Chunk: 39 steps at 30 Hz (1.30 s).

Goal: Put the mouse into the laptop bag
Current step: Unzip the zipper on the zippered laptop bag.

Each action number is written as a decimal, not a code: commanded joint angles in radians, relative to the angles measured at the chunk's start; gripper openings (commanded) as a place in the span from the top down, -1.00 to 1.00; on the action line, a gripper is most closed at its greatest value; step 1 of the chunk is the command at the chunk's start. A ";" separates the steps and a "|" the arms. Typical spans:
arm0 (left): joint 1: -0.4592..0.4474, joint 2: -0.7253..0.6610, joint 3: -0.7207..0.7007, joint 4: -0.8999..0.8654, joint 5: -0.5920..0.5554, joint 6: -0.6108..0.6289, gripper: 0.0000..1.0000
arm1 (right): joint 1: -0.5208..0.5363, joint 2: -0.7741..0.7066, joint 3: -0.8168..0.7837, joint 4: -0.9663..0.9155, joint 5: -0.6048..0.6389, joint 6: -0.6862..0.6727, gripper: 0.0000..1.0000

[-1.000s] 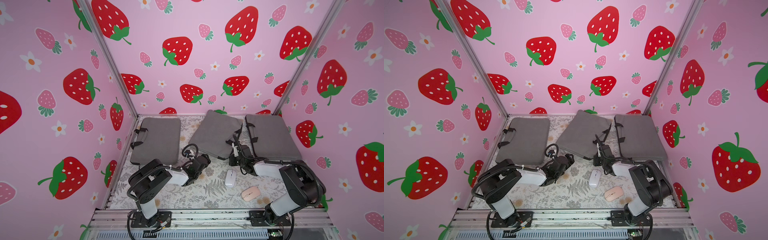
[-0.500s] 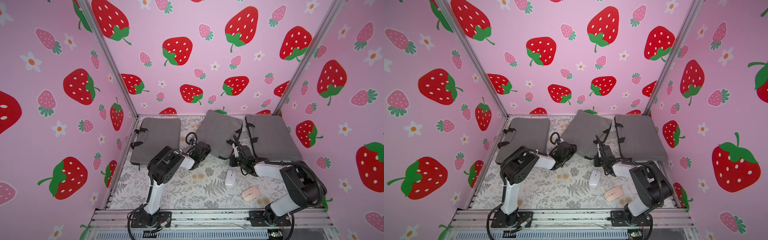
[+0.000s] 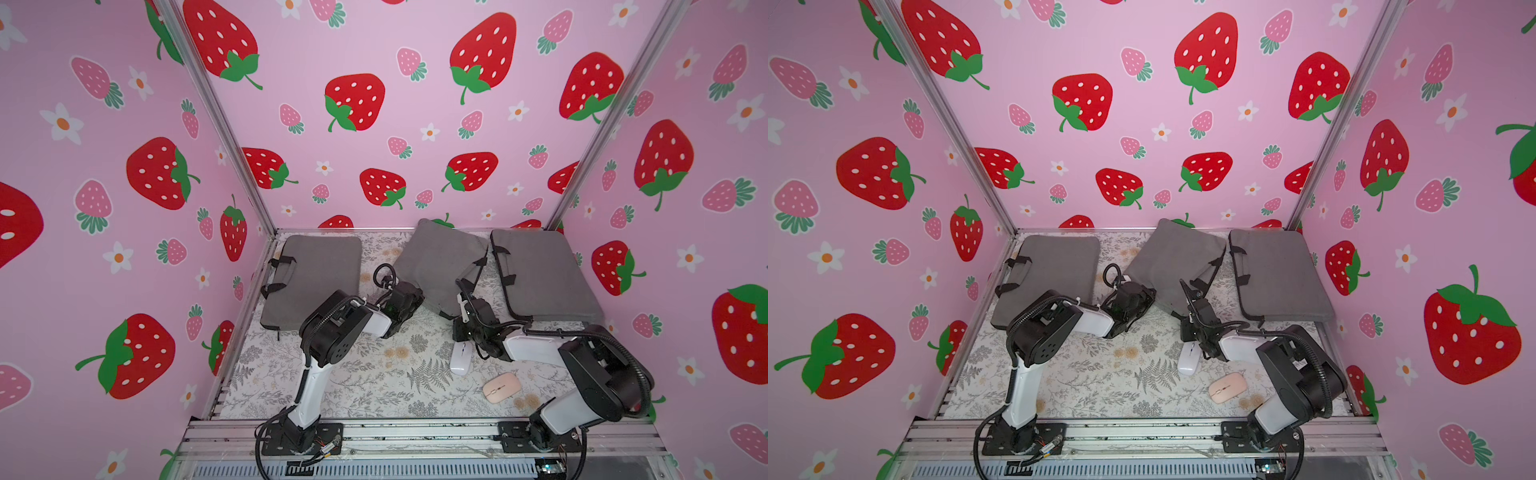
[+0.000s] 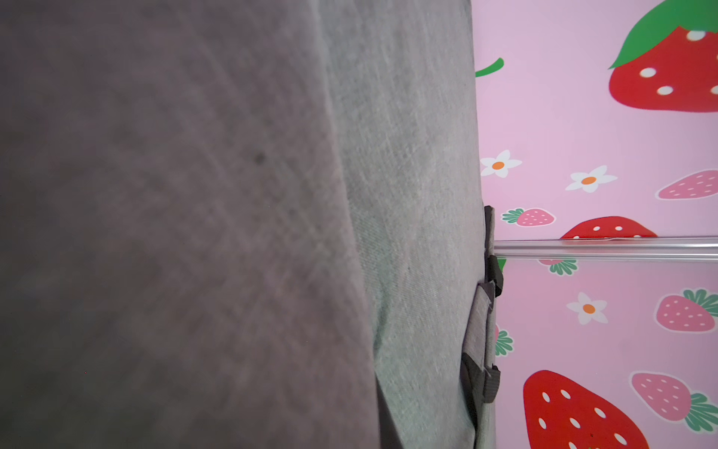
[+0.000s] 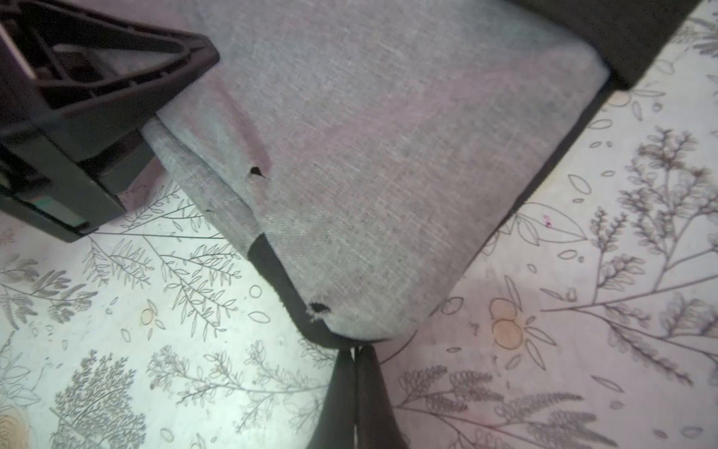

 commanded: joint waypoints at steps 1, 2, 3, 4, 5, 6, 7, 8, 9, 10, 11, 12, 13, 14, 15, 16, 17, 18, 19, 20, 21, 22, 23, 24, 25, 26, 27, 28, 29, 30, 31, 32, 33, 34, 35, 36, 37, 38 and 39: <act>-0.025 0.046 -0.004 -0.036 0.058 -0.001 1.00 | 0.073 0.012 0.038 0.001 -0.054 0.025 1.00; -0.029 0.042 -0.006 -0.036 0.056 0.001 1.00 | 0.084 0.024 0.051 0.000 -0.054 0.027 1.00; -0.034 0.037 -0.012 -0.034 0.053 0.000 1.00 | 0.089 0.038 0.066 -0.003 -0.057 0.029 1.00; -0.039 0.030 -0.022 -0.031 0.046 0.000 1.00 | 0.088 0.050 0.077 -0.002 -0.064 0.031 1.00; -0.045 0.019 -0.038 -0.018 0.033 -0.002 1.00 | 0.090 0.062 0.087 -0.003 -0.067 0.037 1.00; -0.052 0.006 -0.063 0.002 0.014 -0.010 1.00 | 0.088 0.068 0.095 -0.004 -0.072 0.044 1.00; -0.059 -0.008 -0.095 0.027 -0.006 -0.013 1.00 | 0.089 0.073 0.097 -0.003 -0.074 0.046 1.00; -0.065 -0.026 -0.135 0.063 -0.033 -0.019 1.00 | 0.089 0.075 0.097 -0.003 -0.073 0.049 1.00; -0.069 -0.047 -0.181 0.099 -0.065 -0.030 1.00 | 0.088 0.074 0.092 -0.003 -0.059 0.052 1.00; -0.073 -0.066 -0.221 0.128 -0.092 -0.044 1.00 | 0.090 0.070 0.085 -0.006 -0.042 0.054 1.00; -0.076 -0.088 -0.271 0.160 -0.128 -0.058 1.00 | 0.086 0.063 0.078 -0.012 -0.025 0.054 1.00; -0.082 -0.105 -0.316 0.188 -0.162 -0.073 1.00 | 0.081 0.056 0.071 -0.019 -0.013 0.051 1.00; -0.089 -0.115 -0.349 0.212 -0.188 -0.081 1.00 | 0.074 0.049 0.065 -0.021 -0.007 0.048 1.00; -0.100 -0.124 -0.377 0.234 -0.217 -0.083 1.00 | 0.063 0.044 0.062 -0.023 -0.005 0.046 1.00; -0.111 -0.128 -0.400 0.252 -0.243 -0.086 1.00 | 0.049 0.041 0.060 -0.026 -0.012 0.044 1.00; -0.124 -0.128 -0.412 0.258 -0.264 -0.090 1.00 | 0.038 0.043 0.062 -0.031 -0.020 0.043 1.00; -0.134 -0.128 -0.420 0.259 -0.284 -0.095 1.00 | 0.026 0.044 0.064 -0.037 -0.031 0.042 1.00; -0.142 -0.122 -0.421 0.261 -0.292 -0.101 1.00 | 0.015 0.043 0.066 -0.045 -0.043 0.044 1.00; -0.144 -0.117 -0.420 0.264 -0.293 -0.107 1.00 | 0.010 0.039 0.062 -0.050 -0.049 0.045 1.00; -0.144 -0.106 -0.420 0.272 -0.293 -0.117 1.00 | 0.011 0.031 0.056 -0.057 -0.052 0.045 1.00; -0.144 -0.094 -0.422 0.296 -0.294 -0.120 1.00 | 0.010 0.018 0.048 -0.065 -0.059 0.044 1.00; -0.145 -0.083 -0.425 0.321 -0.297 -0.123 1.00 | 0.011 0.005 0.036 -0.070 -0.066 0.045 1.00; -0.144 -0.073 -0.429 0.349 -0.301 -0.123 1.00 | 0.010 -0.012 0.020 -0.079 -0.074 0.044 1.00; -0.144 -0.066 -0.431 0.370 -0.305 -0.124 1.00 | 0.012 -0.030 0.004 -0.087 -0.087 0.042 1.00; -0.144 -0.064 -0.432 0.376 -0.310 -0.124 1.00 | 0.014 -0.045 -0.011 -0.095 -0.101 0.038 1.00; -0.144 -0.067 -0.432 0.374 -0.316 -0.124 1.00 | 0.015 -0.062 -0.020 -0.110 -0.117 0.034 1.00; -0.144 -0.073 -0.431 0.362 -0.323 -0.124 1.00 | 0.020 -0.075 -0.026 -0.127 -0.129 0.031 1.00; -0.145 -0.080 -0.428 0.343 -0.330 -0.128 1.00 | 0.026 -0.083 -0.027 -0.138 -0.139 0.026 1.00; -0.147 -0.089 -0.424 0.316 -0.338 -0.134 1.00 | 0.039 -0.090 -0.028 -0.148 -0.147 0.021 1.00; -0.148 -0.097 -0.419 0.294 -0.344 -0.135 1.00 | 0.051 -0.094 -0.027 -0.156 -0.148 0.016 1.00; -0.149 -0.105 -0.413 0.276 -0.347 -0.133 1.00 | 0.060 -0.094 -0.025 -0.158 -0.150 0.013 1.00; -0.150 -0.112 -0.409 0.260 -0.351 -0.130 1.00 | 0.069 -0.092 -0.024 -0.157 -0.154 0.013 1.00; -0.150 -0.118 -0.403 0.246 -0.354 -0.127 1.00 | 0.078 -0.089 -0.022 -0.157 -0.158 0.012 1.00; -0.151 -0.123 -0.399 0.236 -0.356 -0.126 1.00 | 0.086 -0.084 -0.018 -0.157 -0.161 0.012 1.00; -0.151 -0.128 -0.396 0.229 -0.357 -0.123 1.00 | 0.092 -0.078 -0.012 -0.158 -0.164 0.012 1.00; -0.151 -0.133 -0.392 0.222 -0.358 -0.121 1.00 | 0.100 -0.073 -0.005 -0.158 -0.168 0.012 1.00; -0.152 -0.136 -0.390 0.217 -0.358 -0.119 1.00 | 0.106 -0.067 -0.001 -0.158 -0.171 0.014 1.00; -0.152 -0.142 -0.389 0.213 -0.360 -0.118 1.00 | 0.113 -0.061 0.006 -0.158 -0.172 0.014 1.00; -0.152 -0.147 -0.388 0.209 -0.360 -0.117 1.00 | 0.122 -0.052 0.012 -0.159 -0.174 0.014 1.00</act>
